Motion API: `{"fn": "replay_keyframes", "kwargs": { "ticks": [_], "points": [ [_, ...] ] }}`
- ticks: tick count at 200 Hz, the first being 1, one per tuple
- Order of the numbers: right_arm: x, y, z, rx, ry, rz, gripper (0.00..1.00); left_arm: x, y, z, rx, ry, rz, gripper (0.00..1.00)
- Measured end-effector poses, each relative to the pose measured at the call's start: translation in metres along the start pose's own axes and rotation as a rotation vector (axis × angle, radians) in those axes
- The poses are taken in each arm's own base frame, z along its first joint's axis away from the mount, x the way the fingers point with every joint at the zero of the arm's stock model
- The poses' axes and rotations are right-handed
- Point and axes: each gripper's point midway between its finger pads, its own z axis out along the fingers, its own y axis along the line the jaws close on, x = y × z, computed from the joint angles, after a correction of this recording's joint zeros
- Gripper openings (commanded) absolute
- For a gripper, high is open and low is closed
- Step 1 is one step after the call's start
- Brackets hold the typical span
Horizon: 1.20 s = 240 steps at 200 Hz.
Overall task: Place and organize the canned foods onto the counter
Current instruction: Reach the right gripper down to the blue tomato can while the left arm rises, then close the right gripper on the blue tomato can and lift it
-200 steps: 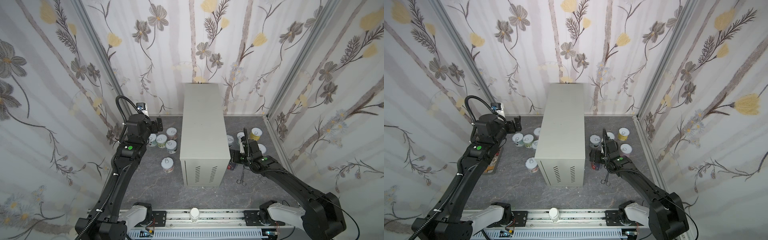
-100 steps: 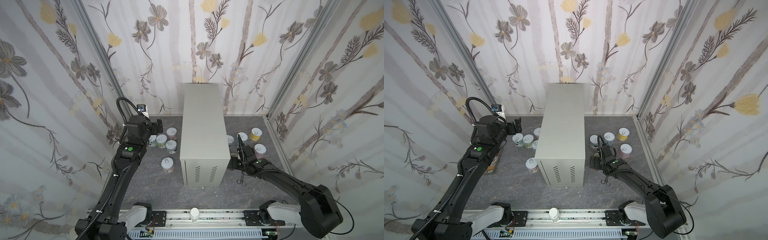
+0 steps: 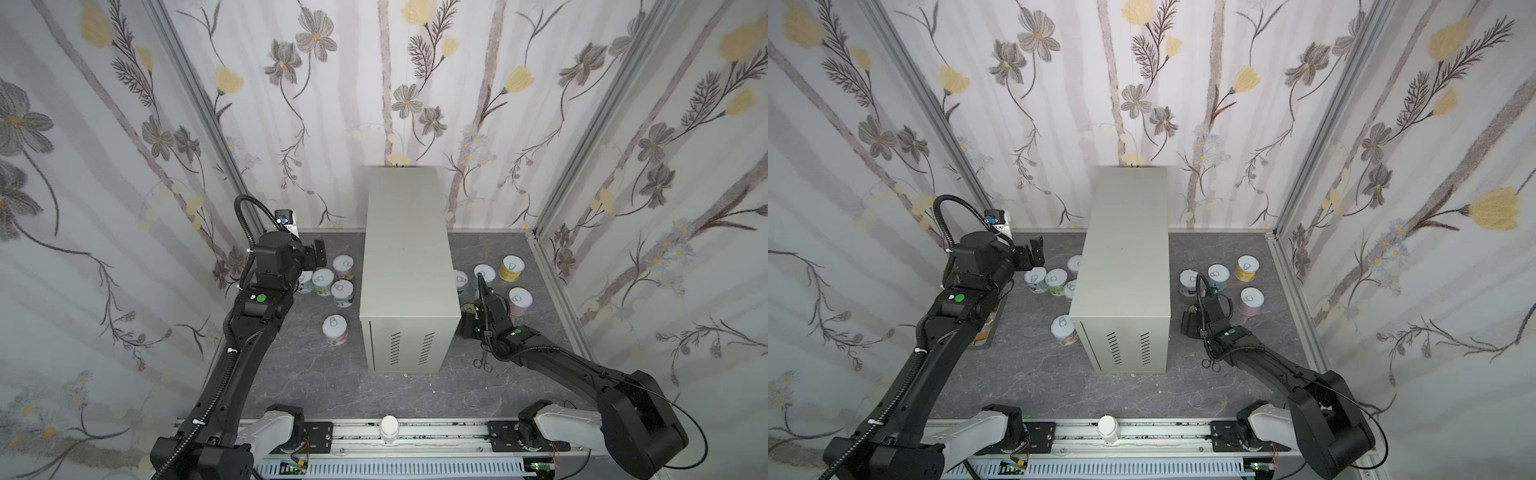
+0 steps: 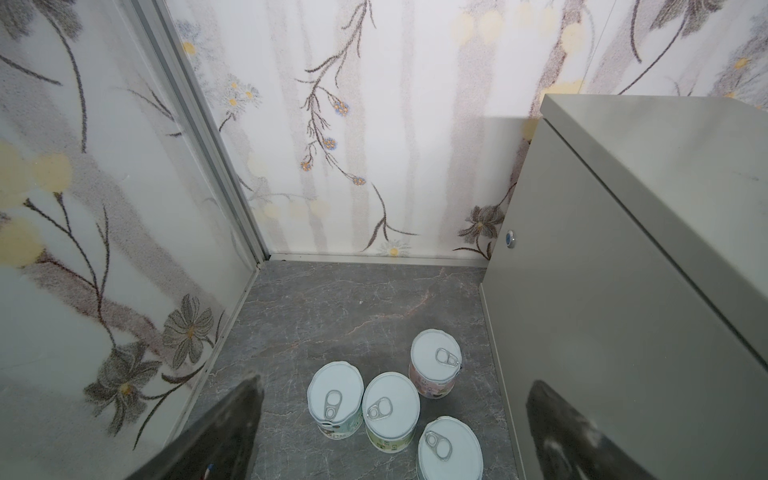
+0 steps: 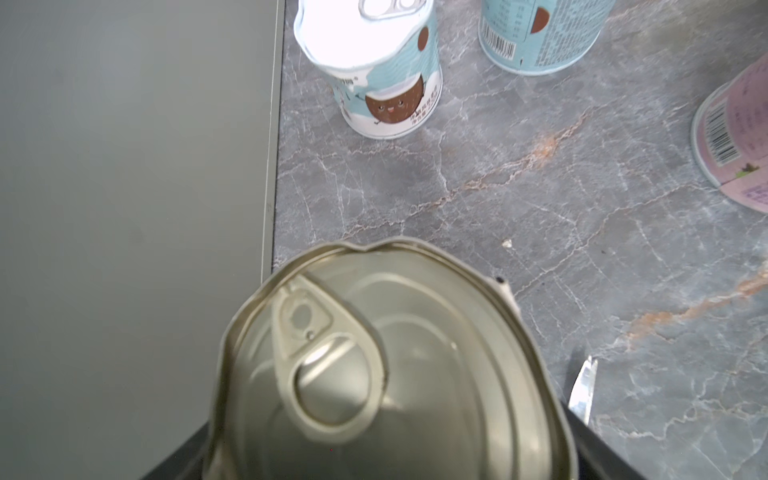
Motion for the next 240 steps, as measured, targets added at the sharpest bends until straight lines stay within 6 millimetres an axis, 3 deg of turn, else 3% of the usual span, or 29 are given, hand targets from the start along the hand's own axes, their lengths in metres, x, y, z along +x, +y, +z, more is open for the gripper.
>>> {"fn": "replay_keyframes", "kwargs": {
  "ticks": [58,130,240],
  "points": [
    [0.01,-0.008,-0.001,0.011,-0.109,-0.033,0.94,0.003,0.001,-0.006,0.003,-0.004,0.021,1.0],
    [0.008,-0.007,-0.001,0.0,-0.235,-0.084,0.95,0.003,0.0,-0.006,0.004,-0.006,0.025,1.0],
    [0.022,0.0,0.019,-0.018,-0.301,-0.165,0.88,0.003,-0.005,0.001,0.019,0.004,0.032,1.0]
  ]
}}
